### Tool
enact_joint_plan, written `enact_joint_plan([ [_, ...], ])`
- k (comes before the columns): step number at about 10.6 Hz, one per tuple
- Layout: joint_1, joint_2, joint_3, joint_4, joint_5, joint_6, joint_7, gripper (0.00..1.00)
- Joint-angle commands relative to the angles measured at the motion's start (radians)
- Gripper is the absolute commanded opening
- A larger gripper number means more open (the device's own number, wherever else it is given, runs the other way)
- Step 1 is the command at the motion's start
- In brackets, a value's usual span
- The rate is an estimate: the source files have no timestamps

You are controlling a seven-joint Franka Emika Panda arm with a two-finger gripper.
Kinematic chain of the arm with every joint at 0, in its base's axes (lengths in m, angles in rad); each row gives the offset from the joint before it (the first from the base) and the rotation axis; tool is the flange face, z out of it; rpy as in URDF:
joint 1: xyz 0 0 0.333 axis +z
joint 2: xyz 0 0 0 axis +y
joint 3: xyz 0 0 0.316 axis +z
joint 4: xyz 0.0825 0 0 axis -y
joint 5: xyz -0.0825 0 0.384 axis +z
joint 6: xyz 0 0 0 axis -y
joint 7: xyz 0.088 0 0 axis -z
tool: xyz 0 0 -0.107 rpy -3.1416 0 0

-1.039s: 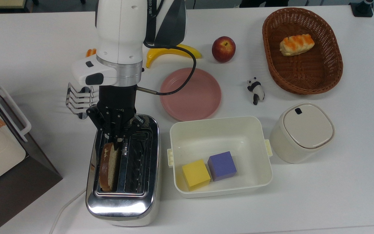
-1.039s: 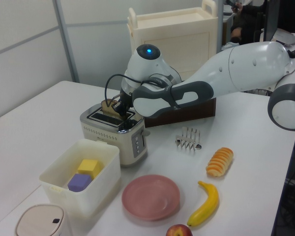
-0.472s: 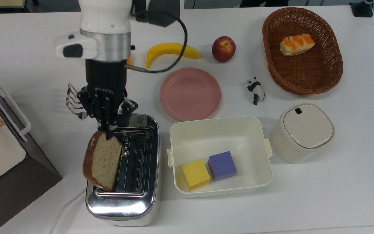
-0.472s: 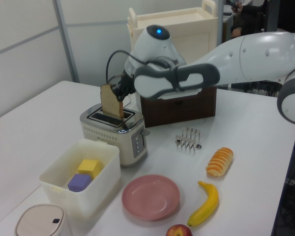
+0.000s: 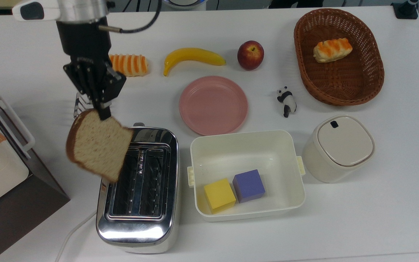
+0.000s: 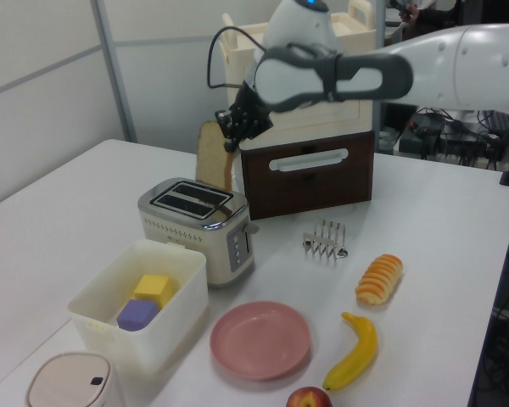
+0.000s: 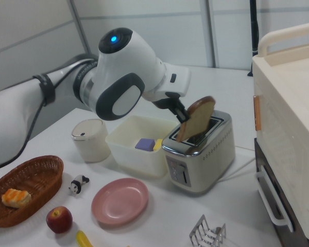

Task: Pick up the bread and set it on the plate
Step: 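Lift the bread slice up out of the toaster slot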

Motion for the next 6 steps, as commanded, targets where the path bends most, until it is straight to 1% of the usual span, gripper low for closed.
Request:
enact_joint_plan([
  [1, -0.034, -0.087, -0.009, -0.033, 0.149, -0.282, -0.186, 0.03],
  [3, -0.034, -0.095, -0.024, -0.033, 0.171, -0.529, -0.28, 0.03],
  [4, -0.034, -0.094, -0.032, -0.033, 0.187, -0.588, -0.298, 0.03],
  [6, -0.031, -0.092, -0.032, -0.037, 0.191, -0.705, -0.355, 0.03],
])
